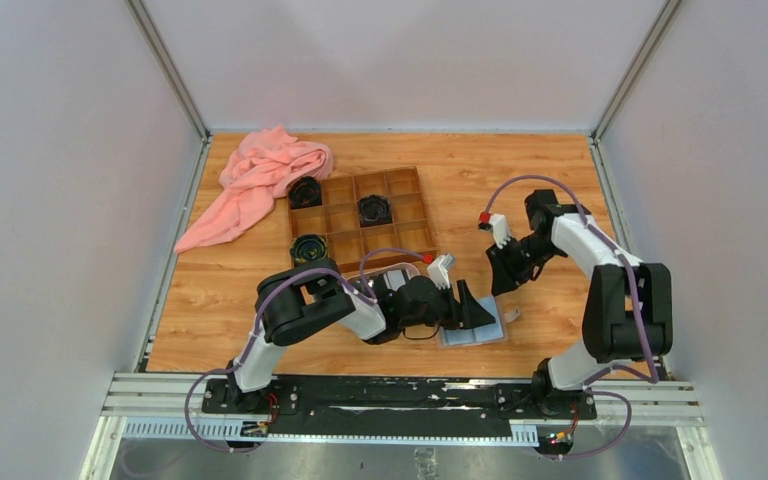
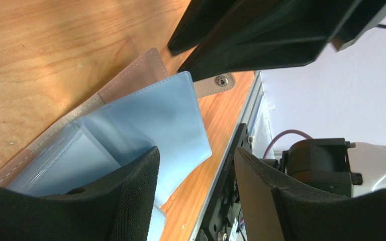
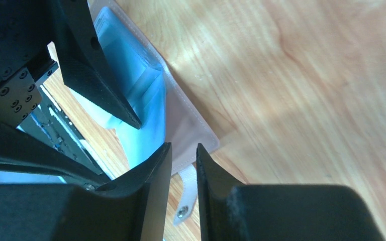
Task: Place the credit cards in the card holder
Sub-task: Open the card holder at the center of the board.
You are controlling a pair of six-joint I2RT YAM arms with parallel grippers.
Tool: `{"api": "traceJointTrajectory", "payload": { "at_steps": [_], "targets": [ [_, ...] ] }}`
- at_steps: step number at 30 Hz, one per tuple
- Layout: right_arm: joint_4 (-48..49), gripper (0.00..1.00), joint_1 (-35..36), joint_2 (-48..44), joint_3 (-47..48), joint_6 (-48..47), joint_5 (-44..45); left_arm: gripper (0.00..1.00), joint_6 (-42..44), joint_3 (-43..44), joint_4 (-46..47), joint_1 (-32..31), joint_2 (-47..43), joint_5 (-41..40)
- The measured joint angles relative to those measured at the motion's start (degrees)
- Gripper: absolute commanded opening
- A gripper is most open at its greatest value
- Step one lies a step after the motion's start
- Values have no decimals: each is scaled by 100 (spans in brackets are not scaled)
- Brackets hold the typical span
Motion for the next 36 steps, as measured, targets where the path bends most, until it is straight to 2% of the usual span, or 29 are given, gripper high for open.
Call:
{"api": "traceJointTrajectory", "payload": {
  "at_steps": [10, 19, 25, 27, 30, 36],
  "targets": [
    [155, 32, -708, -1491, -76, -195, -238, 63, 4, 2, 2, 0, 4, -7],
    [98, 32, -802, -2500, -267, -817, -1025, 63, 2, 48, 42, 0, 52, -15],
    [-326, 30, -807, -2870, -341, -1639, -1606, 62, -2, 66, 57, 0, 74, -20],
    [-573, 25, -811, -2946, -367, -2006, -1803, 62, -7, 76, 59, 0, 79, -22],
    [-901, 9, -815, -3008, -448, -2498, -2002, 61, -20, 81, 59, 0, 83, -24],
    [-809, 2, -828, -2531, -511, -2100, -1923, 55, 11, 81, 59, 0, 83, -31]
  ]
}}
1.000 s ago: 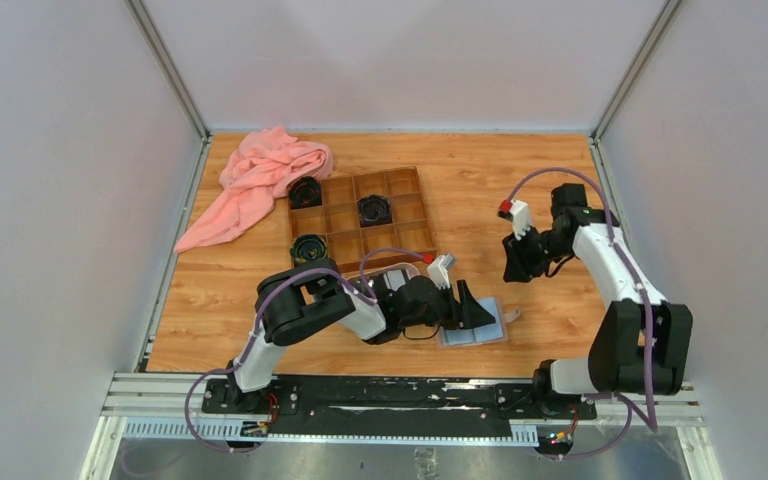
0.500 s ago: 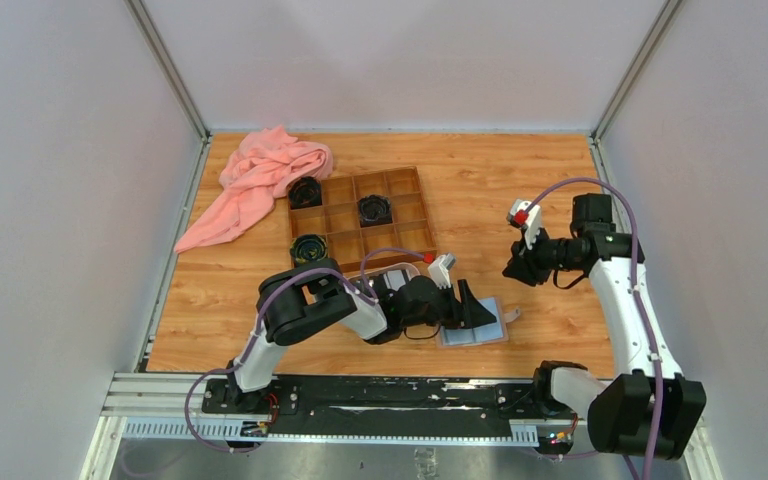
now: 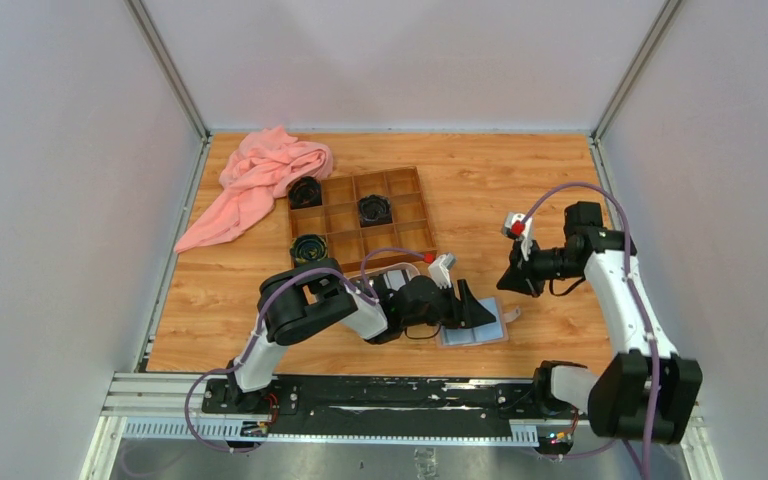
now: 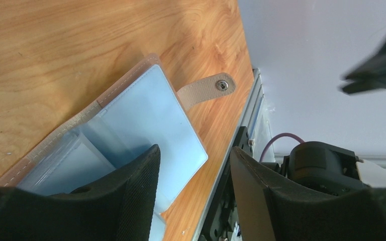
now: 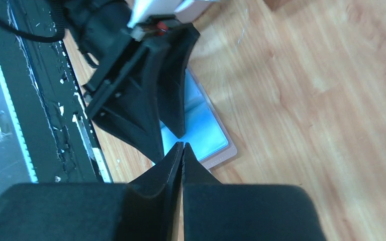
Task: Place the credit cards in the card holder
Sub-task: Open the card holder at the center of the board.
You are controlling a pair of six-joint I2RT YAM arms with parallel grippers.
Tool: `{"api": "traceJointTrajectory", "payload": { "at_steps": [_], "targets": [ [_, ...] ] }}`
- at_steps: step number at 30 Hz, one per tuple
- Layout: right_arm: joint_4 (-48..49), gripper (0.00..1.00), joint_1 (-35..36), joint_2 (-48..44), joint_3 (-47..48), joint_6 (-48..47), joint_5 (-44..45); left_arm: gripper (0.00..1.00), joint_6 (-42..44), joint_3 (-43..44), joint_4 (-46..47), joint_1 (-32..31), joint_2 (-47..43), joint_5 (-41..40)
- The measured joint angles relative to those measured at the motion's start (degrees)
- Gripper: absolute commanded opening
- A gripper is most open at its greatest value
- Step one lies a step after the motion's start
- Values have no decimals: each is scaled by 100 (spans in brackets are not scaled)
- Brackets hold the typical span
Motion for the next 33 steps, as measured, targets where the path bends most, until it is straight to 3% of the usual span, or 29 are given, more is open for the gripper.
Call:
{"api": "traceJointTrajectory", "payload": {
  "at_steps": [8, 19, 33],
  "targets": [
    [461, 2, 70, 1587, 149, 984, 428, 52, 31, 0, 0, 0, 0, -13],
    [774, 2, 852, 2979, 179, 1600, 1388, 53, 90, -28, -4, 0, -35, -13],
    [866, 2, 935, 3423, 179, 1847, 1963, 61, 507, -1036, -612, -129, -1735, -498]
  ]
}}
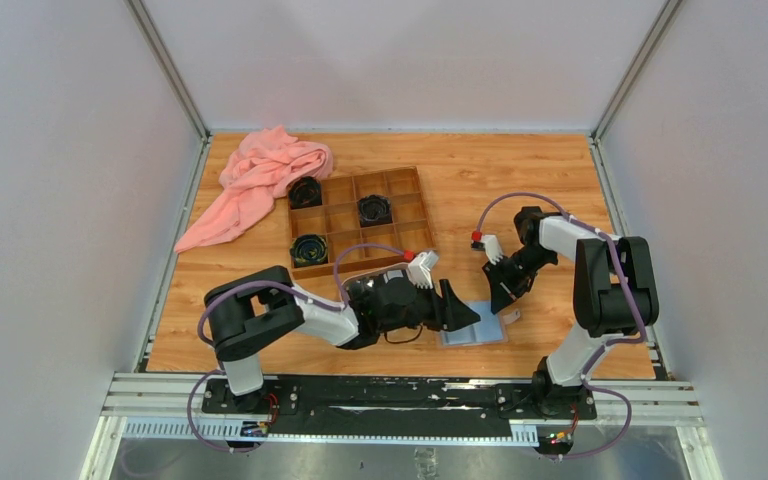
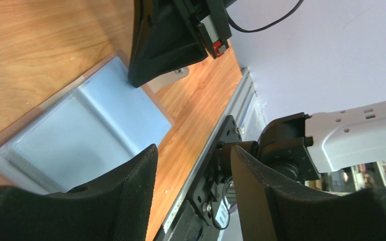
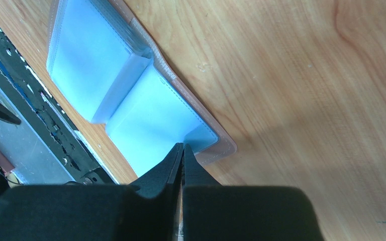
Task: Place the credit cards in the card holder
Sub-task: Open the card holder at the center of the board.
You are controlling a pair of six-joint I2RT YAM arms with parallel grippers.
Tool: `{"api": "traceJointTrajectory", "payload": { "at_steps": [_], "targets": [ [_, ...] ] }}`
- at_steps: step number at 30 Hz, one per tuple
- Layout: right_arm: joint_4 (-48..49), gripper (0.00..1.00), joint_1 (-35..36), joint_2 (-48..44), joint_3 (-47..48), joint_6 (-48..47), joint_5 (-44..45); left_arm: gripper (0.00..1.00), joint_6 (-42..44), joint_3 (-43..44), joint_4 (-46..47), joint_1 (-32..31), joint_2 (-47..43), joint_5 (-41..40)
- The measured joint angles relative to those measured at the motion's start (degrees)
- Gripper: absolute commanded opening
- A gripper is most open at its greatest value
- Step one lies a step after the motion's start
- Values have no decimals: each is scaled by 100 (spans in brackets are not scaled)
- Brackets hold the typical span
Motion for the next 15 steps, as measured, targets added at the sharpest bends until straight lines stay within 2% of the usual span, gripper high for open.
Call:
{"api": "traceJointTrajectory", "payload": {
  "at_steps": [15],
  "targets": [
    [0, 2, 37, 0, 4, 11, 44, 63, 127, -24, -1687, -219, -251, -844]
  ]
}}
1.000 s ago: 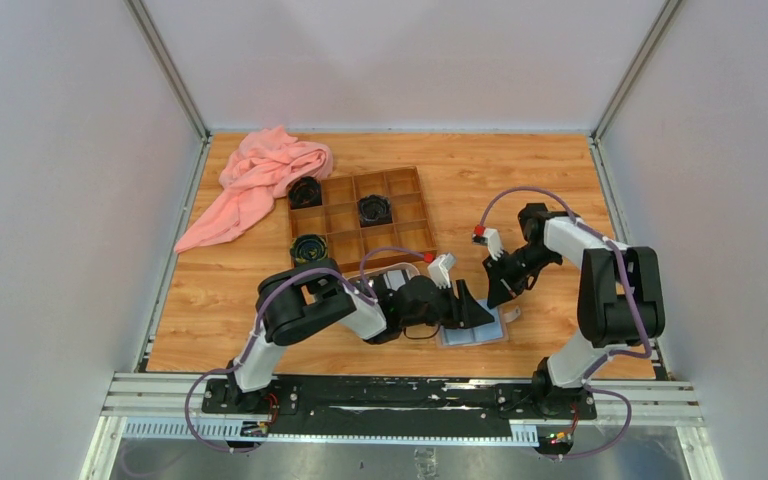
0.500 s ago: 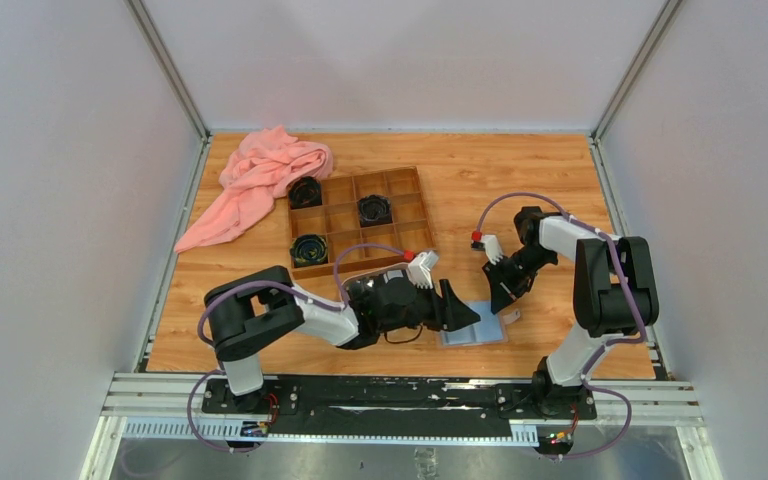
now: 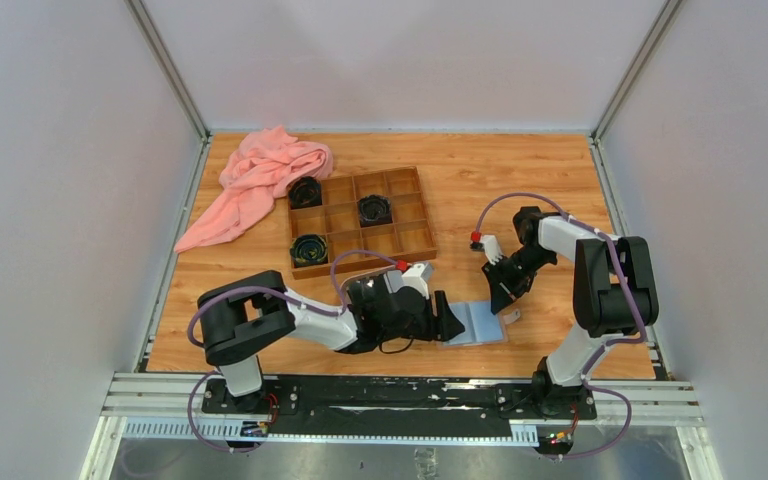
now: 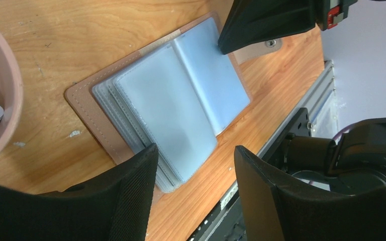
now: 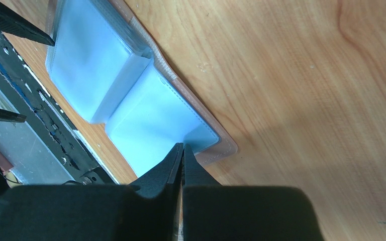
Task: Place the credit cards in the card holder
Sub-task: Open the card holder at the center of the board.
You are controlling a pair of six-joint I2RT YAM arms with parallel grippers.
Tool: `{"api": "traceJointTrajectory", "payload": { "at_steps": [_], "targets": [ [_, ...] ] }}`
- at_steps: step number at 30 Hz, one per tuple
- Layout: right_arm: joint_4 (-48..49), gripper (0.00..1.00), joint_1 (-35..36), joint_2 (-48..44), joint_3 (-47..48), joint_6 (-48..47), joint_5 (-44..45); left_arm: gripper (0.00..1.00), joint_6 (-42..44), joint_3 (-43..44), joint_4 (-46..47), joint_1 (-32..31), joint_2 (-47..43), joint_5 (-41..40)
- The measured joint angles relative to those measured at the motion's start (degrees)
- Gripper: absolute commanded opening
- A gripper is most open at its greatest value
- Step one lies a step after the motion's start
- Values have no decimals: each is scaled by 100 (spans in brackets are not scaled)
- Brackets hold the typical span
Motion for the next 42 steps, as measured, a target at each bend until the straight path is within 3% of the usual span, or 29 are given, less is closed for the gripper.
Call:
{"api": "traceJointTrajectory", "payload": {
  "at_steps": [35, 42],
  "targets": [
    [-2, 2, 35, 0, 7, 13, 37, 65, -17, 424, -435, -105, 166, -164],
    [-4, 2, 66, 0, 7, 15, 37, 65, 76, 973, -520, -105, 564, 48]
  ]
}}
